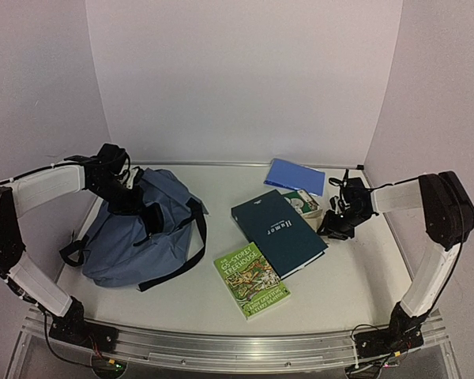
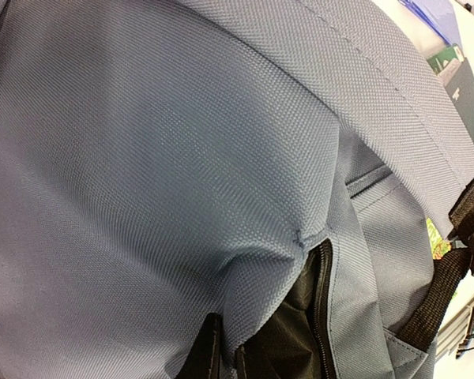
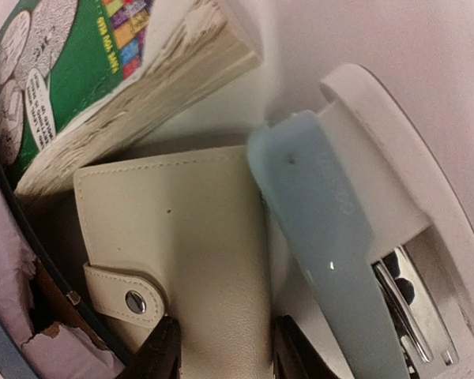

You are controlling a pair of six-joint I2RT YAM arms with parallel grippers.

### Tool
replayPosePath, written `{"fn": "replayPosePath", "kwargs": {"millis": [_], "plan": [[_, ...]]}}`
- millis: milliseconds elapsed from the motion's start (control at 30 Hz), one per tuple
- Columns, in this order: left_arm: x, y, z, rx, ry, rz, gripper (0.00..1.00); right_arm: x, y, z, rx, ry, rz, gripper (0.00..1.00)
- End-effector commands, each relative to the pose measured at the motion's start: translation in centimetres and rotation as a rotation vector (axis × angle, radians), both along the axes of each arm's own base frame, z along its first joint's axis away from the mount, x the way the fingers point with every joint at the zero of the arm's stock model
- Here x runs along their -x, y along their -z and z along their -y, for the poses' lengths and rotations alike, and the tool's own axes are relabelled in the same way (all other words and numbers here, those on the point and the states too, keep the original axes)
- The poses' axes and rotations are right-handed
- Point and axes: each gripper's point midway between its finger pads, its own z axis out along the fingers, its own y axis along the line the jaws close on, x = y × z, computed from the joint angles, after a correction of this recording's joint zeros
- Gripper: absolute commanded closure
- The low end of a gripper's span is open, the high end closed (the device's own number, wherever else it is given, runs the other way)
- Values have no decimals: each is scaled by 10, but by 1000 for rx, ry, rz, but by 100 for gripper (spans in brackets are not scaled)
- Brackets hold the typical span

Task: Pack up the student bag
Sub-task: Pick up the personal item from the center of the board.

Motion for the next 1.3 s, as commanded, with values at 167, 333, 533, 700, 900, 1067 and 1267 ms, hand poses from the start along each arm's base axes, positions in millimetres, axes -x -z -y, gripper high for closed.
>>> {"fn": "replayPosePath", "kwargs": {"millis": [167, 333, 533, 700, 900, 1067, 1267], "plan": [[-8, -14, 26, 130, 82, 44, 100, -8, -4, -5, -95, 24, 13, 100], [-4, -17, 34, 173, 115, 42, 100, -13, -46, 7, -97, 94, 113, 100], [-2, -9, 41, 177, 129, 9, 100, -7, -100, 32, -27, 182, 259, 100], [1, 0, 47, 172, 134, -22, 100, 2, -130, 50, 57, 213, 308, 100], [11, 9, 72, 171, 180, -58, 100, 15, -173, 34, -20, 147, 324, 100], [17, 3, 105, 184, 237, -62, 100, 35, -185, -31, -159, -15, 266, 100], [26, 5, 122, 211, 296, -64, 100, 74, -191, -135, -413, -209, 137, 100]]}}
